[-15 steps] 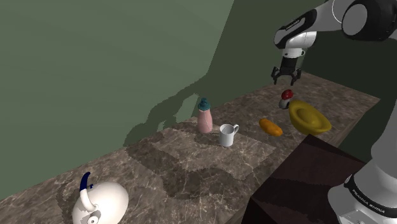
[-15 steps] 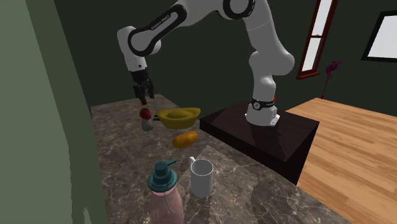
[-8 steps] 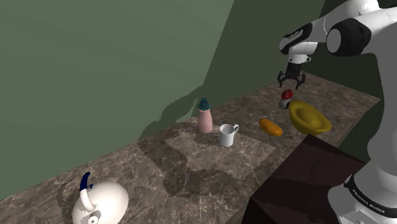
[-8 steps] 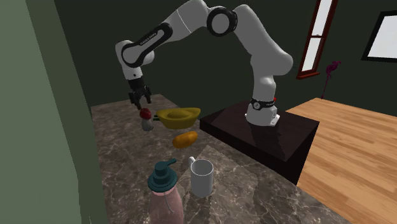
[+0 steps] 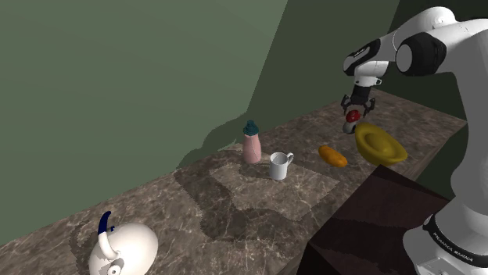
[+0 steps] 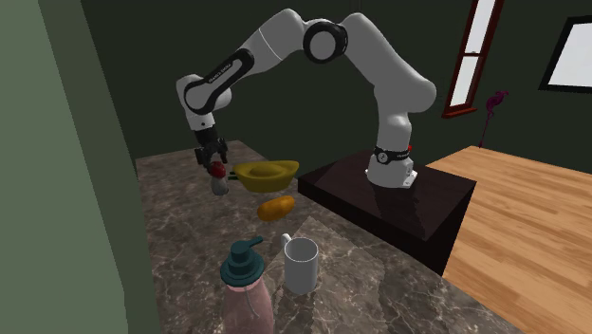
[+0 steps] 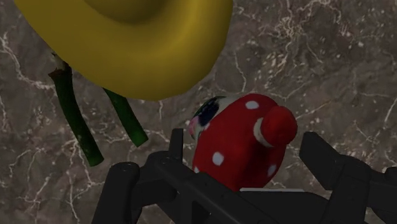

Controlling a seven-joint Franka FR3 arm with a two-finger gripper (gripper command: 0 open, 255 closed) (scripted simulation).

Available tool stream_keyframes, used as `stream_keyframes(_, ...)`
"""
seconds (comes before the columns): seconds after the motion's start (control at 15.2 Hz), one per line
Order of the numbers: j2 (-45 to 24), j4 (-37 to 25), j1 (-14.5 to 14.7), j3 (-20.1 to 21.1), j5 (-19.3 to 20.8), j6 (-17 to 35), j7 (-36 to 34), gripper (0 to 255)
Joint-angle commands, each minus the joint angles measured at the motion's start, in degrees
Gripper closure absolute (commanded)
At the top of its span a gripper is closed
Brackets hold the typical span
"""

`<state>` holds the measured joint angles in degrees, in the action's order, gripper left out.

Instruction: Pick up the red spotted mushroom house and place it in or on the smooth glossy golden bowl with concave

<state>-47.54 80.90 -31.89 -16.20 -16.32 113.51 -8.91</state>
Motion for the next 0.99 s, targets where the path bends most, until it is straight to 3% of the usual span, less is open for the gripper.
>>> stream_keyframes(0.0, -0.5, 0.5, 0.0, 0.1, -0.2, 1.0, 0.1, 0)
stream_keyframes(0.46, -0.5, 0.4, 0.0, 0.1, -0.2, 1.0, 0.1, 0)
stream_keyframes(0.53, -0.5, 0.4, 0.0, 0.1, -0.2, 1.0, 0.1, 255)
stream_keyframes(0.92, -0.5, 0.5, 0.0, 0.1, -0.2, 1.0, 0.1, 255)
